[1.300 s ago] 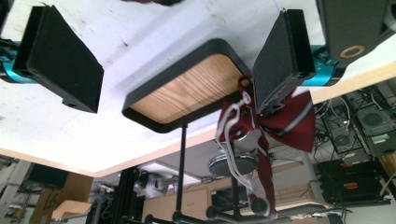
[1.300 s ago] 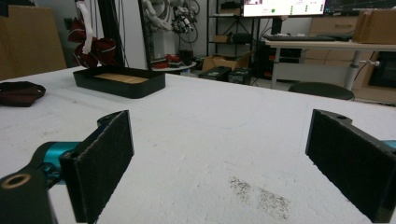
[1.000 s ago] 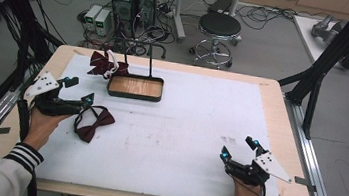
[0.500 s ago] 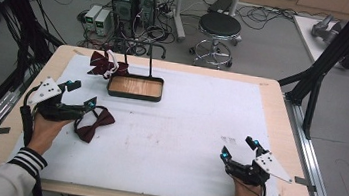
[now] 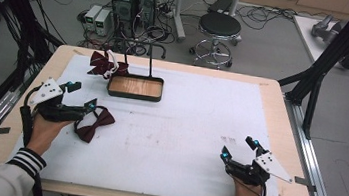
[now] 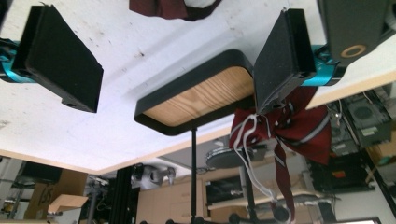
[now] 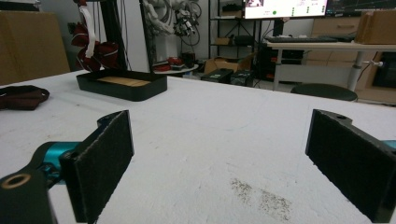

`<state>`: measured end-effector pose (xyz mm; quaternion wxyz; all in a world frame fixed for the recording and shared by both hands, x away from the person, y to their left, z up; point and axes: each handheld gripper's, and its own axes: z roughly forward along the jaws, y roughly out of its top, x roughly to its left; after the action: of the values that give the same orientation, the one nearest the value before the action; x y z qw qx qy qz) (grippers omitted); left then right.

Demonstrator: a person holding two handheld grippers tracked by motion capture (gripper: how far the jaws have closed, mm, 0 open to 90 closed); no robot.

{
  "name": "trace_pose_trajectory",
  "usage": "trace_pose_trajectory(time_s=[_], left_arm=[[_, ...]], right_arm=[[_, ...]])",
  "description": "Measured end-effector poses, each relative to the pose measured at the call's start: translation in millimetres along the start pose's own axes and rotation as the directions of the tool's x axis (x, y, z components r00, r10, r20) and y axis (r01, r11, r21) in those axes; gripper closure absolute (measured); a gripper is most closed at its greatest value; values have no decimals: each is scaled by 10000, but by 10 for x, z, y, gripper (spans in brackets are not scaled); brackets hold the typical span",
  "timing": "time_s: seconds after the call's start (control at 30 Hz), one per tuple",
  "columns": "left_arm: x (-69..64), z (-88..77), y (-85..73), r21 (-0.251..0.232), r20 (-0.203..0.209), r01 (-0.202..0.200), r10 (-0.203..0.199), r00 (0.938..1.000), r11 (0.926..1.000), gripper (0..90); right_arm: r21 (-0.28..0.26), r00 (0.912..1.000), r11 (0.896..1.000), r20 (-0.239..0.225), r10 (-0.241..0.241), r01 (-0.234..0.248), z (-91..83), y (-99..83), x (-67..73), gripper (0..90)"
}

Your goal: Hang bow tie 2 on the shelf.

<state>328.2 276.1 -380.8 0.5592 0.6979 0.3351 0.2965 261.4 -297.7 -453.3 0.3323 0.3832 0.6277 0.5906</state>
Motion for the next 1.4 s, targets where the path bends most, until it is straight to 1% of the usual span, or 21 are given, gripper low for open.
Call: trace_pose_trajectory(time_s=[0.07, 0.2, 0.23, 0.37, 0.5, 0.57, 0.6, 0.67, 0.7, 0.73, 0.77, 0.8, 0.87, 0.9, 0.97, 1.0, 1.03, 1.2, 1.23, 1.37, 1.4], left_arm=[[4, 8, 7, 265, 96, 151, -153, 9998, 9995, 141], [10, -4, 24, 658, 299, 109, -129, 9995, 9978, 133], [10, -7, 28, 848, 329, 117, -146, 9994, 9963, 125], [4, -18, 40, 1626, 338, -67, 13, 9994, 9867, 123], [-21, -27, 38, 2138, 490, -245, 144, 9987, 9766, 123], [-32, -23, 27, 2449, 574, -325, 190, 9982, 9690, 123], [-39, -21, 19, 2705, 638, -367, 201, 9978, 9620, 124], [-60, -1, -2, 3239, 722, -506, 286, 9970, 9447, 124], [-64, 5, -8, 3524, 745, -613, 373, 9965, 9338, 125], [-71, 15, -20, 3700, 762, -693, 441, 9961, 9264, 125], [-78, 23, -30, 3806, 754, -694, 438, 9962, 9221, 126], [-79, 32, -40, 4015, 825, -714, 416, 9957, 9131, 127], [-90, 48, -57, 4240, 865, -750, 421, 9954, 9026, 128], [-96, 55, -65, 4318, 864, -748, 413, 9954, 8989, 129], [-104, 62, -80, 4449, 856, -677, 329, 9958, 8930, 131], [-105, 66, -86, 4465, 861, -678, 325, 9958, 8922, 134], [-106, 68, -98, 4641, 840, -622, 260, 9961, 8836, 135], [-109, 73, -156, 5110, 899, -619, 183, 9958, 8574, 148], [-114, 77, -174, 5224, 933, -652, 190, 9955, 8502, 151], [-127, 96, -229, 5565, 946, -664, 162, 9954, 8282, 157], [-127, 100, -237, 5669, 986, -692, 158, 9950, 8208, 160]], right_arm=[[-5, 10000, 10000, -3, -17, 17, 1, 0, 0, 69], [2, 10000, 10000, -2, -8, 8, 0, 0, -1, 69], [1, 10000, 10000, -2, 12, -12, 0, 0, 0, 69], [9, 10000, 10000, -5, 16, -16, -1, 0, 0, 69], [7, 10000, 10000, 1, 23, -23, 0, 0, -1, 69], [5, 10000, 10000, -11, 23, -23, -1, 0, -1, 69], [5, 10000, 10000, -7, 28, -28, -1, 0, 0, 69], [2, 10000, 10000, 2, 21, -21, -1, 0, 1, 69], [1, 10000, 10000, 3, 17, -17, -1, 0, 0, 69], [1, 10000, 10000, 0, 29, -29, -1, 0, 0, 69], [-5, 10000, 10000, -9, 18, -18, -1, 0, -1, 69], [-4, 10000, 10000, -4, 25, -25, -1, 0, -1, 69], [-11, 10000, 10000, -2, 28, -28, -2, 0, -1, 69], [-19, 10000, 10000, -4, 33, -33, -1, -1, -1, 69], [-45, 10000, 10000, 0, -15, 15, 0, 0, -5, 69], [-17, 10000, 10000, -12, 29, -29, -2, -1, -2, 69], [-21, 10000, 10000, -7, 62, -62, -2, 0, 0, 69], [-54, 10000, 10000, -21, -10, 10, 0, -1, -8, 69], [-57, 10000, 10000, -21, -12, 12, 0, -1, -7, 69], [-61, 10000, 10000, -13, -17, 17, 0, -1, -6, 69], [-38, 10000, 10000, -20, 30, -31, -1, -2, -2, 69]])
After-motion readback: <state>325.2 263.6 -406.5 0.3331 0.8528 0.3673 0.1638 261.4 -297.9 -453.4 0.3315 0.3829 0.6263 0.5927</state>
